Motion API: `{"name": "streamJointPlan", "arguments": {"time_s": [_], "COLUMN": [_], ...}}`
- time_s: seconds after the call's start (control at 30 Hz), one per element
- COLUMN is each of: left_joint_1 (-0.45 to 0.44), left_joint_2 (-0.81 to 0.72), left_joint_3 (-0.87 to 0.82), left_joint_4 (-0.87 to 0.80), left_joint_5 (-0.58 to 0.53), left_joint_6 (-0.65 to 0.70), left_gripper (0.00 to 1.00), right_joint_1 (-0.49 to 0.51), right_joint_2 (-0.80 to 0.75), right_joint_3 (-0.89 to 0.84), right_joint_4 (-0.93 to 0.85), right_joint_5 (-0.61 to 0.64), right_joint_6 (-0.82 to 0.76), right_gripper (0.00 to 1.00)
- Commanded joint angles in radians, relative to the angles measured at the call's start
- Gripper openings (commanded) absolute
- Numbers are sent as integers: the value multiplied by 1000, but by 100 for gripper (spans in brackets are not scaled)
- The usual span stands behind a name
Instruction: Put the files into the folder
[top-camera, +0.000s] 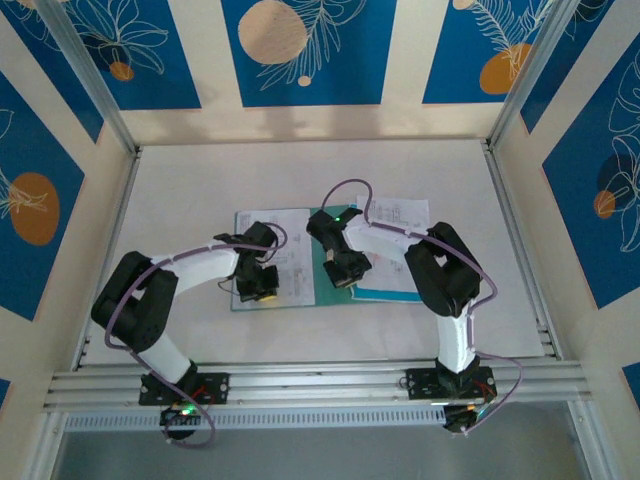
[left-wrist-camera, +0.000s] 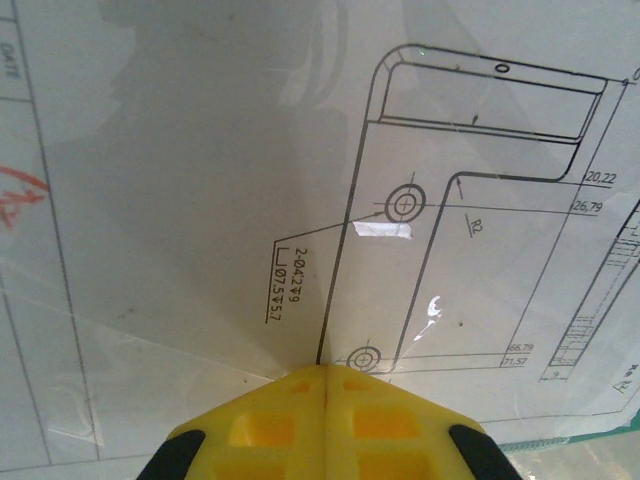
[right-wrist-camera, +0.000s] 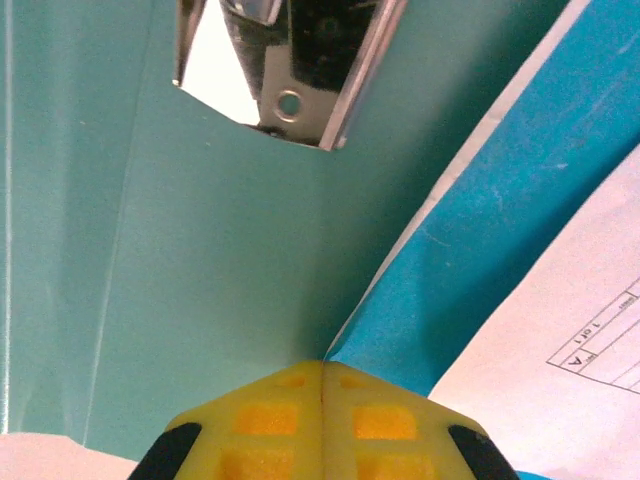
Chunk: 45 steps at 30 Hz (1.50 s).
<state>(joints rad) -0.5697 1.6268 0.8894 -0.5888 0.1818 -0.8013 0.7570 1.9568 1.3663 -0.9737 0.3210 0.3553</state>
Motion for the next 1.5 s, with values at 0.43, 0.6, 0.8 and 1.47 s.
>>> {"name": "streamJointPlan", "arguments": {"time_s": [0.43, 0.6, 0.8, 1.47], "left_joint_1": [-9, -9, -10, -9], "left_joint_2": [22, 26, 34, 18], "left_joint_3": [17, 23, 27, 38], "left_joint_4": [-29, -33, -31, -42], "left_joint_5": [-19, -21, -21, -7], "left_joint_6": [24, 26, 27, 27], "left_gripper": [0, 0, 0, 0], "right_joint_1": [53, 71, 92, -105], "right_joint_2": [87, 82, 68, -314], "right_joint_3": [108, 95, 65, -100], "right_joint_4": [-28, -28, -18, 152], "right_joint_5": [-54, -56, -25, -233], "right_joint_6": [-40, -63, -82, 187], "right_gripper": [0, 0, 0, 62]}}
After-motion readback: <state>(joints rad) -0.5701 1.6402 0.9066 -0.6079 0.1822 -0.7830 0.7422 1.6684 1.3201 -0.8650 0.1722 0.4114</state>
